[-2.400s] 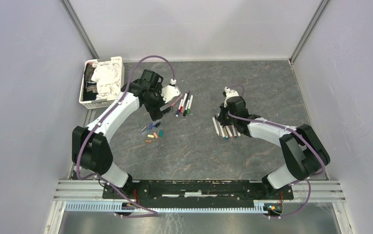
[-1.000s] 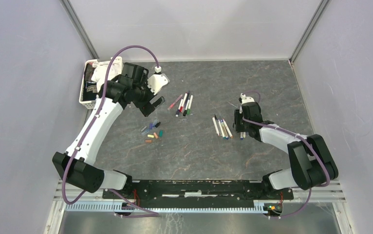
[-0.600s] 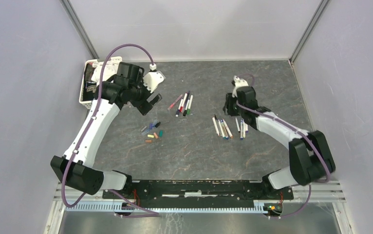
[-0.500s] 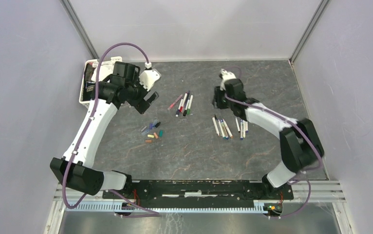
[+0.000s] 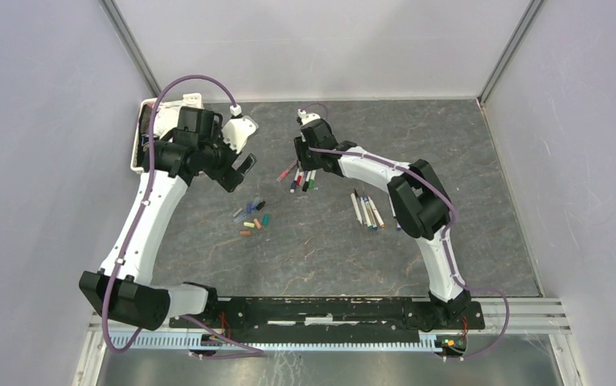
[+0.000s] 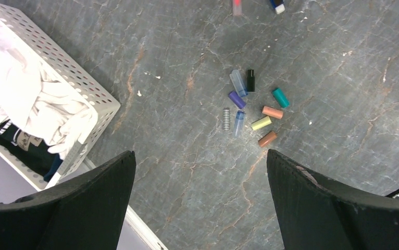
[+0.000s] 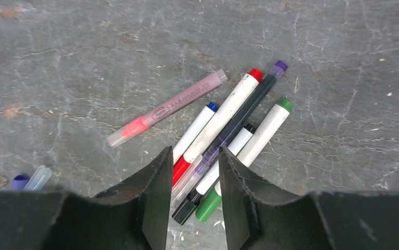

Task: Open the pen caps
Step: Pick up the pen from the center of the board.

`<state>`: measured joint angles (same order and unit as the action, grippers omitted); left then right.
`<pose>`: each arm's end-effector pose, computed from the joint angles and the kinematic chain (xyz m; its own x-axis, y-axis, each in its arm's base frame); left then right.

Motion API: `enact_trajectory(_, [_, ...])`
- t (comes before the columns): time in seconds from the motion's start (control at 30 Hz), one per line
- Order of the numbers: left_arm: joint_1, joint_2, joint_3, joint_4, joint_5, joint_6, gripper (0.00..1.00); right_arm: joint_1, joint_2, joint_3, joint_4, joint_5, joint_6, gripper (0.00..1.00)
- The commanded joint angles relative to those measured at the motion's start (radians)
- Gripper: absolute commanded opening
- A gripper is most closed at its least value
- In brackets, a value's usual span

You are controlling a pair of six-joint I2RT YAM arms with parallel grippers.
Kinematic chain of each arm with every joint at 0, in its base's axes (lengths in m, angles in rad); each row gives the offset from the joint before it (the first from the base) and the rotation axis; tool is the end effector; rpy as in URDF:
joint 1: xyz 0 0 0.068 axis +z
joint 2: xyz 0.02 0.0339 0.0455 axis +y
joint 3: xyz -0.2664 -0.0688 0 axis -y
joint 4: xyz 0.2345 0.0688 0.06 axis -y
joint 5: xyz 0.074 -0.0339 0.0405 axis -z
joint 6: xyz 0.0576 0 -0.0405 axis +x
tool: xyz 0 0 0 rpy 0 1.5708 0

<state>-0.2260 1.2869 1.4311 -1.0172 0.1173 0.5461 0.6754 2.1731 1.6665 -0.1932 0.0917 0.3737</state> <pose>0.2452 -0.0633 0.3618 -0.4845 0.6407 -0.5957 0.6406 0.7235 0.2571 0.3979 0.3120 0.1871 -0.6753 -0.0752 -0.7337 -0.3452 0.9113 0.2244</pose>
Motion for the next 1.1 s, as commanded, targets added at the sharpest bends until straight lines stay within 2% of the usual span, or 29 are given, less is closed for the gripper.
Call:
enact_trajectory(0.0, [0.001, -0.024, -0.01, -0.004, 0.051, -0.045, 1.0, 0.0, 0.04, 0.063, -0.06, 0.039, 0.03, 0.42])
enact_trajectory(0.37, [0.001, -0.021, -0.024, -0.015, 0.063, -0.034, 1.0, -0.005, 0.036, -0.038, -0.025, 0.05, 0.055, 0.35])
enact_trajectory(1.07, [0.001, -0.013, -0.029, -0.017, 0.082, -0.033, 1.0, -0.02, -0.076, -0.222, 0.005, 0.092, 0.041, 0.31])
